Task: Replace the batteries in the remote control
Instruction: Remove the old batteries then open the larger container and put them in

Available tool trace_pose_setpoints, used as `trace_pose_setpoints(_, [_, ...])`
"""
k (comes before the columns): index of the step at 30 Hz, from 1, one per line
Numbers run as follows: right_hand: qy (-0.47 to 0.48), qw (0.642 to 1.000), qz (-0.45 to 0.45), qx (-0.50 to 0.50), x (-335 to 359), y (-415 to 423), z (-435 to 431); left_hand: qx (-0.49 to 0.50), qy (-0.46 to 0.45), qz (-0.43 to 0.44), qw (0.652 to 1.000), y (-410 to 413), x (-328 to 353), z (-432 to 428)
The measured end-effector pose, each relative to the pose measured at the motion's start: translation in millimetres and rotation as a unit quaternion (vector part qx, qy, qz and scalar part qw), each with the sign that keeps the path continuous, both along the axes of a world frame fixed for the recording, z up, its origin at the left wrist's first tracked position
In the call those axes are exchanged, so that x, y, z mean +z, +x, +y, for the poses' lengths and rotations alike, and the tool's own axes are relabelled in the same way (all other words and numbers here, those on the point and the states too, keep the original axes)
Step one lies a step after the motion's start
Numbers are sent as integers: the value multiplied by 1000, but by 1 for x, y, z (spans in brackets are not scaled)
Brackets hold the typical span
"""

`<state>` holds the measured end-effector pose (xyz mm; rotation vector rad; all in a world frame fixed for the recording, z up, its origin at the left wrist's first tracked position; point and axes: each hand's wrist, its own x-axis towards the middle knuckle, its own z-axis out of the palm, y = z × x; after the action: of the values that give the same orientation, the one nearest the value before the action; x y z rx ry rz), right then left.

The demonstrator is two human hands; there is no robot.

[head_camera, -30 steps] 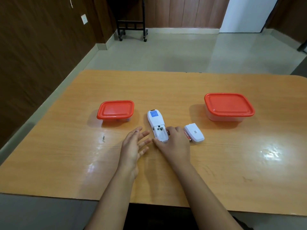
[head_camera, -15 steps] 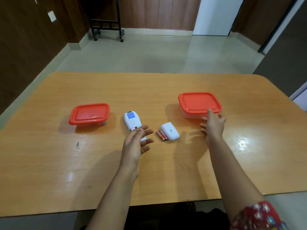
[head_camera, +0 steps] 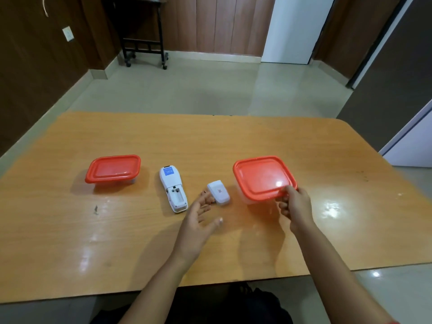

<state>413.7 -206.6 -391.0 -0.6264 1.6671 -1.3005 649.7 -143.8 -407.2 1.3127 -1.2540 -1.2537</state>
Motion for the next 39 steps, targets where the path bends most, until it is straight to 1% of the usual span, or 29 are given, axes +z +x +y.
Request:
trace_pose_setpoints(2, [15,999,-8,36,7,-3,33,-20,-21,-85,996,-14,-12,9])
trace_pose_setpoints(4, [28,998,-19,57,7,-5,55,-25,-44,-179,982,-30,-18,13])
trace_pose_setpoints(5, [32,997,-22,60,5,-5,62,-28,-48,-202,978,-37,-19,13])
trace_pose_setpoints(9, [47,996,-26,74,-2,-2,78,-34,-31,-214,976,-53,-22,11])
trace_pose_setpoints(11, [57,994,-12,95,-3,-4,79,-16,-28,-215,976,-55,-22,12])
trace_pose_setpoints(12, [74,990,28,116,-2,-5,78,-3,-28,-211,977,-56,-22,13])
trace_pose_setpoints(13, [97,977,117,150,-1,-9,76,7,-30,-209,977,-56,-21,13])
trace_pose_setpoints(14, [123,947,241,172,2,-15,74,12,-33,-211,977,-56,-20,13])
trace_pose_setpoints(15, [136,910,360,157,5,-21,70,13,-36,-217,975,-56,-20,13])
trace_pose_setpoints(16, [124,887,429,118,10,-25,64,12,-39,-222,974,-56,-19,13])
trace_pose_setpoints(17, [96,887,444,83,17,-26,55,11,-41,-228,973,-56,-18,12])
trace_pose_setpoints(18, [66,891,443,68,20,-27,43,11,-41,-233,972,-55,-18,12])
trace_pose_setpoints(19, [49,889,448,83,23,-24,29,10,-39,-238,970,-55,-18,11])
trace_pose_setpoints(21, [46,865,476,153,18,-13,2,8,-30,-247,968,-55,-19,11])
trace_pose_setpoints(23, [56,850,489,186,10,2,-13,6,-24,-249,968,-55,-18,12])
trace_pose_setpoints(27, [26,840,525,136,-6,17,-14,3,-24,-244,970,-56,-14,14])
trace_pose_setpoints(30, [13,824,551,132,-13,15,-15,13,-41,-253,966,-54,-11,13])
trace_pose_setpoints(36, [-15,838,531,127,-14,11,-19,20,-41,-279,959,-52,-13,11])
trace_pose_setpoints(39, [-70,853,507,103,-13,11,-20,21,-35,-273,961,-53,-13,11])
